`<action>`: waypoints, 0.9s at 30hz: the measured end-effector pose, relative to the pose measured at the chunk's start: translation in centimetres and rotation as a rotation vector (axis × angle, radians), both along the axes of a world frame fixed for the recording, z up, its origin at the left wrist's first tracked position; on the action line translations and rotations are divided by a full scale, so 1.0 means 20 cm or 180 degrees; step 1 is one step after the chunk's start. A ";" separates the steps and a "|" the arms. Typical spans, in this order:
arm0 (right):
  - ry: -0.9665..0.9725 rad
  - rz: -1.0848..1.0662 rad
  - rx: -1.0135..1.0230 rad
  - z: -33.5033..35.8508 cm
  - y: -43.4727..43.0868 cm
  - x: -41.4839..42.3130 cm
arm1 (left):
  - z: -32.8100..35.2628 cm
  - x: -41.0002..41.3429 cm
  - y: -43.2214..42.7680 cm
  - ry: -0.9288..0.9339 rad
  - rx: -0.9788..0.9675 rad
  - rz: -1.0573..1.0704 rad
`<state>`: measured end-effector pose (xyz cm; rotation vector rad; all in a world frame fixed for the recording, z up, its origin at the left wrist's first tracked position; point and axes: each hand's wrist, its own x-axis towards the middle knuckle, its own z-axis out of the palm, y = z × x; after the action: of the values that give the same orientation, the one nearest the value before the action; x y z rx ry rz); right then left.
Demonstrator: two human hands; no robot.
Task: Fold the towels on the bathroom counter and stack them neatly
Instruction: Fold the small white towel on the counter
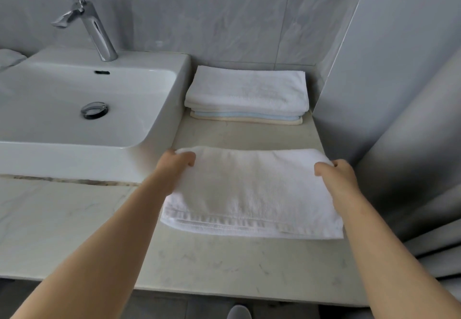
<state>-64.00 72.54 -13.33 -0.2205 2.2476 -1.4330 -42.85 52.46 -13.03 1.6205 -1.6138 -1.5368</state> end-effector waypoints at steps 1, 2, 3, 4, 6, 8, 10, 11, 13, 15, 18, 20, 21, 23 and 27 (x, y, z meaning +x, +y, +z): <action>0.0020 -0.0047 -0.0114 0.02 0.00 -0.01 | 0.04 -0.01 0.00 0.0152 0.0041 0.0010; 0.0058 -0.0088 -0.0221 0.04 0.01 -0.02 | 0.08 0.00 -0.01 0.0299 0.0034 -0.0003; 0.0132 -0.0120 -0.0334 0.06 0.01 -0.03 | 0.11 0.00 -0.01 0.0449 -0.0022 -0.0003; 0.0237 -0.0168 -0.0470 0.08 0.01 -0.03 | 0.14 0.00 -0.02 0.0570 -0.0142 -0.0008; 0.0476 -0.0277 -0.0860 0.10 0.01 -0.03 | 0.17 0.01 -0.04 0.0578 -0.0693 0.0031; 0.0710 -0.0350 -0.1146 0.11 0.01 -0.04 | 0.18 0.02 -0.06 0.0478 -0.1611 0.0128; 0.0971 -0.0374 -0.1307 0.10 0.01 -0.04 | 0.17 0.03 -0.05 0.0419 -0.2461 0.0211; 0.1097 -0.0363 -0.1323 0.09 0.01 -0.05 | 0.15 0.05 -0.05 0.0318 -0.2857 0.0221; 0.1288 -0.0304 -0.1165 0.04 0.03 -0.05 | 0.06 0.09 -0.05 -0.0039 -0.3406 0.0034; 0.1362 -0.0200 -0.0834 -0.06 0.06 -0.06 | -0.07 0.14 -0.03 -0.0361 -0.3514 -0.0440; 0.1255 0.0147 -0.0112 -0.24 0.12 -0.06 | -0.27 0.22 0.03 -0.0703 -0.3153 -0.1240; 0.0859 0.0136 0.0042 -0.30 0.17 -0.03 | -0.37 0.29 0.07 -0.0939 -0.2603 -0.1622; 0.0657 -0.0044 0.0019 -0.31 0.18 -0.03 | -0.39 0.32 0.08 -0.1016 -0.2343 -0.1743; 0.0174 -0.0624 -0.0200 -0.29 0.19 -0.05 | -0.37 0.34 0.09 -0.0855 -0.1771 -0.1625; -0.0514 -0.1025 -0.0382 -0.26 0.15 -0.11 | -0.31 0.25 0.07 -0.0809 -0.1379 -0.0477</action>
<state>-66.11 75.45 -18.52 0.2235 2.1363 -1.6844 -37.79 53.80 -19.21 1.5197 -2.0707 -0.9728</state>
